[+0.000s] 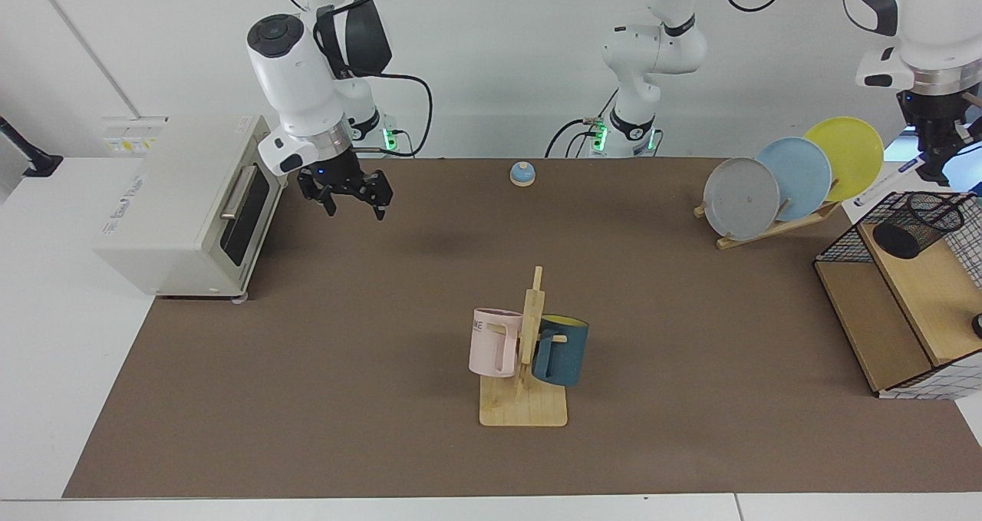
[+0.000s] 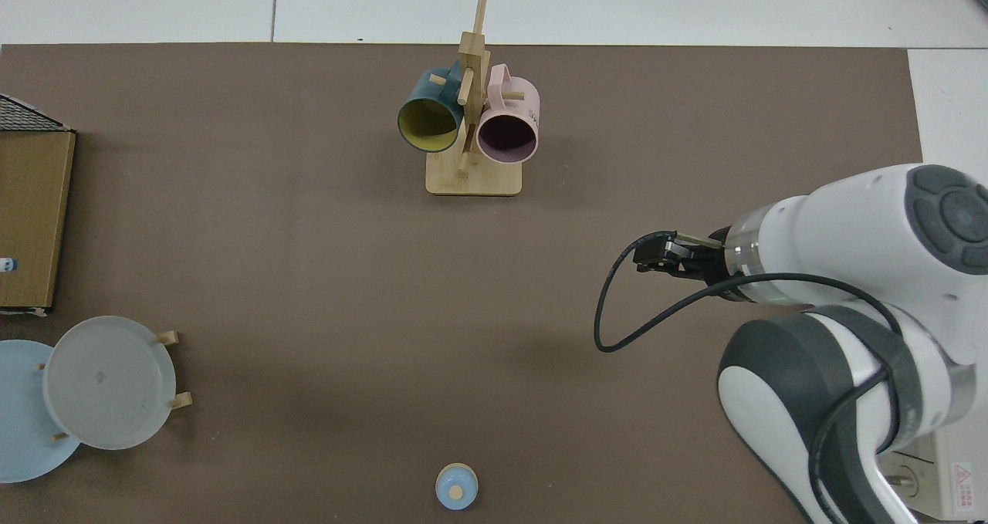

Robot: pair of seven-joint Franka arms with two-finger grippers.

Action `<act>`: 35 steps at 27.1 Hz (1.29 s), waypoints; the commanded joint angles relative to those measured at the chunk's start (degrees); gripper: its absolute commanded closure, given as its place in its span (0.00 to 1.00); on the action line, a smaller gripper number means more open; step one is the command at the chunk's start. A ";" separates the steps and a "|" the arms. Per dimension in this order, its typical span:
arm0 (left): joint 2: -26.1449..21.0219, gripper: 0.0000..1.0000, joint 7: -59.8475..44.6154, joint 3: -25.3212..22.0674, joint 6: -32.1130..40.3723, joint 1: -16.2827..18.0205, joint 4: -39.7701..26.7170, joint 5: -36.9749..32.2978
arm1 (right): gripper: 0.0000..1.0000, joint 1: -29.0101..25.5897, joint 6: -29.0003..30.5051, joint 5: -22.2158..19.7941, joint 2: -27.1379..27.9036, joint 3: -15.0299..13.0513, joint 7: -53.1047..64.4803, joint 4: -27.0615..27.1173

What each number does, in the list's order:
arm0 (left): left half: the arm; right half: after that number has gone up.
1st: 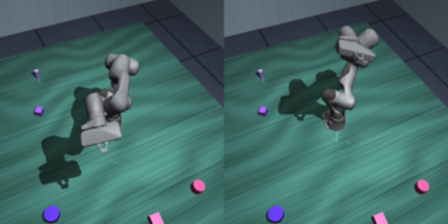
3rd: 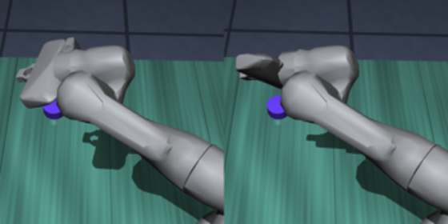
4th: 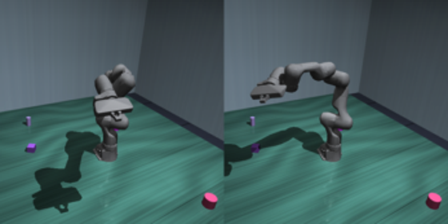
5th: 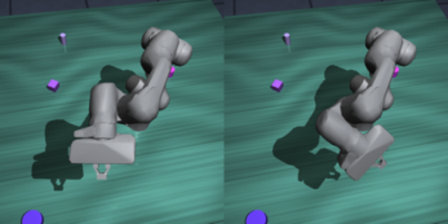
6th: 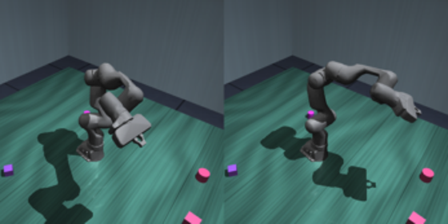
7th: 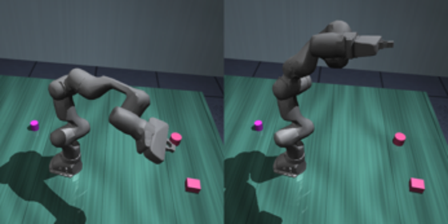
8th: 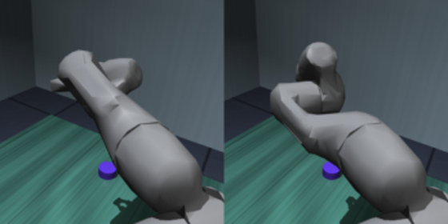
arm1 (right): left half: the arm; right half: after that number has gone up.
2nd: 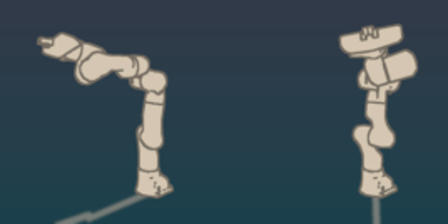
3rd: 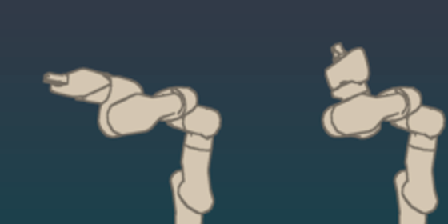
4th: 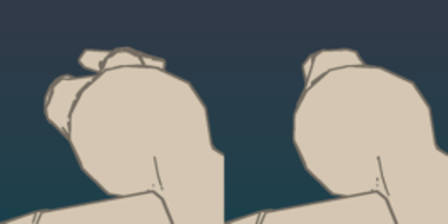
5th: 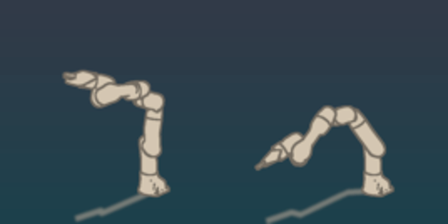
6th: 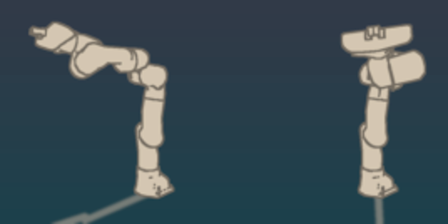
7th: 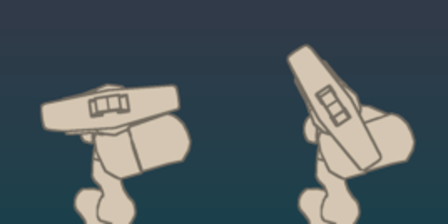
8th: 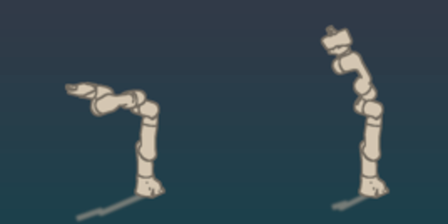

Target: Put markers into pen holder

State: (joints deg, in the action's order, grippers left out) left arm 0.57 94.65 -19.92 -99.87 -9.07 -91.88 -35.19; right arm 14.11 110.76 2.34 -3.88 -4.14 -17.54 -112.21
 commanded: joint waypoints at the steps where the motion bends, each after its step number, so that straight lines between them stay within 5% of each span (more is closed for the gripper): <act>1: -4.87 1.00 7.11 -3.62 -4.97 0.89 5.47 -2.33 | 0.01 -4.26 -0.20 -2.52 0.28 0.98 9.18 2.43; 7: -9.44 1.00 12.39 -6.18 -9.99 3.52 10.13 -3.57 | 0.01 -4.71 -4.40 -2.52 0.46 0.89 10.68 8.49; 16: -9.80 1.00 13.36 -6.36 -9.65 4.23 9.96 -4.54 | 0.00 -4.88 -16.36 -4.45 0.02 0.54 10.68 15.00; 32: -12.70 0.98 8.27 -5.74 -3.49 2.83 6.97 -6.29 | 0.00 -7.70 -17.60 -2.34 -1.92 0.80 10.68 14.56; 33: -12.70 0.69 7.92 -5.74 -3.23 2.83 6.89 -6.29 | 0.00 -7.78 -17.60 -2.34 -1.92 0.80 10.68 14.56; 34: -12.61 0.11 7.65 -5.65 -3.14 2.83 6.89 -6.21 | 0.00 -7.78 -17.60 -2.34 -1.92 0.80 10.68 14.56; 35: -12.70 0.02 7.13 -5.74 -2.88 2.74 6.97 -6.12 | 0.00 -7.78 -17.60 -2.34 -1.92 0.80 10.68 14.56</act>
State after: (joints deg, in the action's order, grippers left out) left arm -12.83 104.25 -25.37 -104.62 -5.28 -84.37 -39.87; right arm 7.37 94.34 -0.79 -5.27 -3.96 -8.25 -97.60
